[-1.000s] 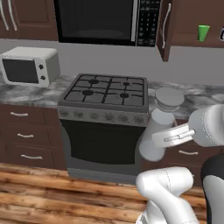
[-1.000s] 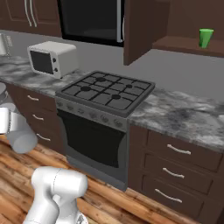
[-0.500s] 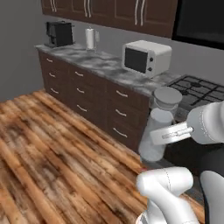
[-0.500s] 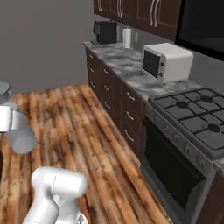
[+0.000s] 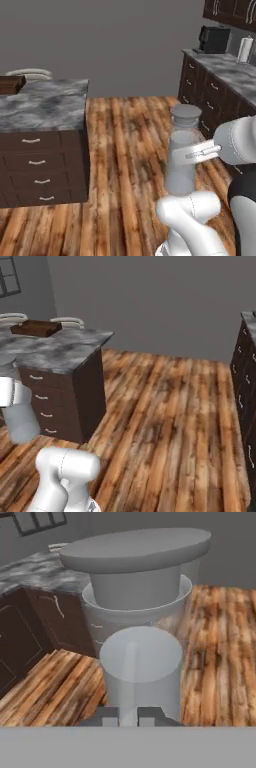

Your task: There is a tray on the dining counter. Grab the cup, mug, and pitcher and place them on the tray. The pitcher may be placed next to the tray if it cannot fit the tray.

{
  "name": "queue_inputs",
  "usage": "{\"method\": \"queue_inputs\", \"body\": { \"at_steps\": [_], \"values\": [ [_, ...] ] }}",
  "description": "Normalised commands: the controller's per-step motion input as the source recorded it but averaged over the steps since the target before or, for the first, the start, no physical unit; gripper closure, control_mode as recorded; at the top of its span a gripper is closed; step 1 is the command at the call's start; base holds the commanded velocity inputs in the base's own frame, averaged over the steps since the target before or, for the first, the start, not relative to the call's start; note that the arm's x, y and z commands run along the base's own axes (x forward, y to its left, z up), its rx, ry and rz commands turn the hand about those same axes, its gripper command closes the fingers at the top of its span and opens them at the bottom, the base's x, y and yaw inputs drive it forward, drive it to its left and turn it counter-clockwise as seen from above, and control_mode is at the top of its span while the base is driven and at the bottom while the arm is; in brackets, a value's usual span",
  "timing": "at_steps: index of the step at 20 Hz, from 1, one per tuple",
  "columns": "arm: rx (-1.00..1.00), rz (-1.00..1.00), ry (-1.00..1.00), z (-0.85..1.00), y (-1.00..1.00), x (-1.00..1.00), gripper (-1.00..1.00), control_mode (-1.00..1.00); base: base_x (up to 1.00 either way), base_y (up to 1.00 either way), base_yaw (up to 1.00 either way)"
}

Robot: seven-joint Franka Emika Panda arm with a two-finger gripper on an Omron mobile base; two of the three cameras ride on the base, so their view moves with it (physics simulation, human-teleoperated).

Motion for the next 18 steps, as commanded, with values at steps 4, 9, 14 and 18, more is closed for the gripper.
{"method": "queue_inputs", "body": {
  "at_steps": [4, 9, 14, 18],
  "values": [
    [0.0, 0.0, 0.0, 0.0, 0.0, 0.0, 1.0, 1.0, 0.4, -0.08, 0.85],
    [0.0, 0.0, 0.0, 0.0, 0.0, 0.0, 1.0, 1.0, 1.0, -0.85, 0.23],
    [0.0, 0.0, 0.0, 0.0, 0.0, 0.0, 1.0, 1.0, 1.0, -1.0, 0.14],
    [0.0, 0.0, 0.0, 0.0, 0.0, 0.0, 1.0, 1.0, 1.0, -0.86, 0.15]
  ]
}}
